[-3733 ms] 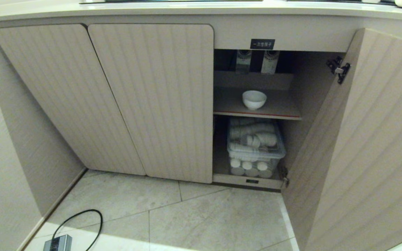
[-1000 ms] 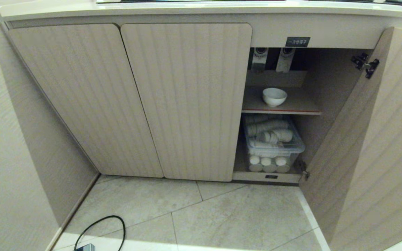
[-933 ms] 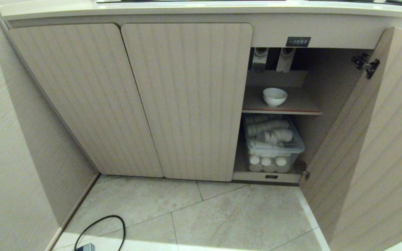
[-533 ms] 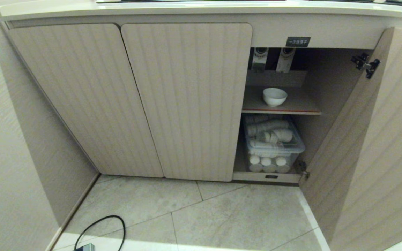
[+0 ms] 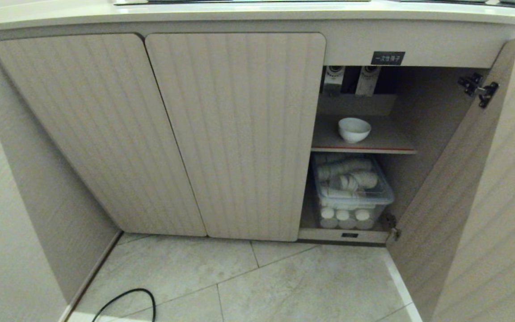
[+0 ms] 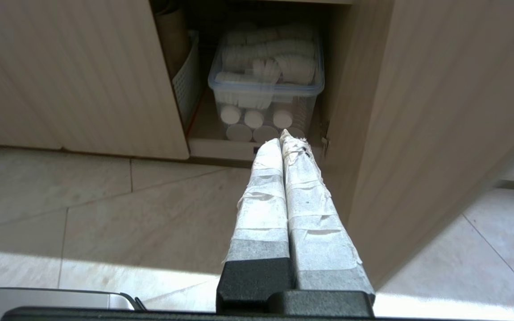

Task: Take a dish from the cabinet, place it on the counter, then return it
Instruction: Take the bowl from the cabinet

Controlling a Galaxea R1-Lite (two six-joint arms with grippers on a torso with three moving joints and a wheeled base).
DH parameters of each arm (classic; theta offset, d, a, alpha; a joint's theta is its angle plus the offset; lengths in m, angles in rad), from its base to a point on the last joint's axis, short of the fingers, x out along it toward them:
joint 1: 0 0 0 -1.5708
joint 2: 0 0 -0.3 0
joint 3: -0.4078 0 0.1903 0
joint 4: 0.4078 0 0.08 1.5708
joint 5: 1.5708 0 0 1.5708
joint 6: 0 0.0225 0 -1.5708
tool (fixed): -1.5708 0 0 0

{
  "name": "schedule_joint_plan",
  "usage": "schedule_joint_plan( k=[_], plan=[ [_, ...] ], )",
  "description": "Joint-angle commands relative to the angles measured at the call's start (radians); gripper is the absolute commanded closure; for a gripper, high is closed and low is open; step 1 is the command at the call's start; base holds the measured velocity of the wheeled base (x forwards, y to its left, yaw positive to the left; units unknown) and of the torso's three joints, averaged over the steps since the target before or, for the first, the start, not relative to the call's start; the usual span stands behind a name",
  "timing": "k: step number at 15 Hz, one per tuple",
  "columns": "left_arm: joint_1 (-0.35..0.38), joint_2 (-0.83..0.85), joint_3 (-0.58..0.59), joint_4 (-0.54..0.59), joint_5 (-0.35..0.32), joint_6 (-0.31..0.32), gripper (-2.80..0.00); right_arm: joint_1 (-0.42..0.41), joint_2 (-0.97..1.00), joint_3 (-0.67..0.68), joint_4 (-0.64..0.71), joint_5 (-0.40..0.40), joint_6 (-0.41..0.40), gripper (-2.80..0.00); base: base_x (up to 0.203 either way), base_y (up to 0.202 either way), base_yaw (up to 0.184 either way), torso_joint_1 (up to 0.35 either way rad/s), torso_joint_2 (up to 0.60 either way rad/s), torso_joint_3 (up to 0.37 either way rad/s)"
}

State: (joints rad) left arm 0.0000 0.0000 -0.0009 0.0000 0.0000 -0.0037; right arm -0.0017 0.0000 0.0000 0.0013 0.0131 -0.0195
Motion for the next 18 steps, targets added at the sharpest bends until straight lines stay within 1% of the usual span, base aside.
schedule_joint_plan(
  k=[1, 14, 15, 18],
  plan=[
    [0.000, 0.000, -0.001, 0.000, 0.000, 0.001, 0.00, 0.000, 0.000, 0.000, 0.000, 0.001, 0.000, 0.00, 0.191, 0.000, -0.003, -0.002, 0.00, 0.013],
    [0.000, 0.000, -0.001, 0.000, 0.000, -0.001, 0.00, 0.000, 0.000, 0.000, 0.000, 0.001, 0.000, 0.00, 0.189, 0.000, -0.004, 0.002, 0.00, 0.003],
    [0.000, 0.000, 0.000, 0.000, 0.000, -0.001, 0.00, 0.000, 0.000, 0.000, 0.000, 0.001, 0.000, 0.00, 0.119, 0.000, -0.006, 0.009, 0.00, -0.001],
    [0.000, 0.000, 0.001, 0.000, 0.000, -0.001, 0.00, 0.000, 0.000, 0.000, 0.000, 0.001, 0.000, 0.00, 0.000, 0.000, 0.000, 0.000, 0.00, 0.000]
  ],
)
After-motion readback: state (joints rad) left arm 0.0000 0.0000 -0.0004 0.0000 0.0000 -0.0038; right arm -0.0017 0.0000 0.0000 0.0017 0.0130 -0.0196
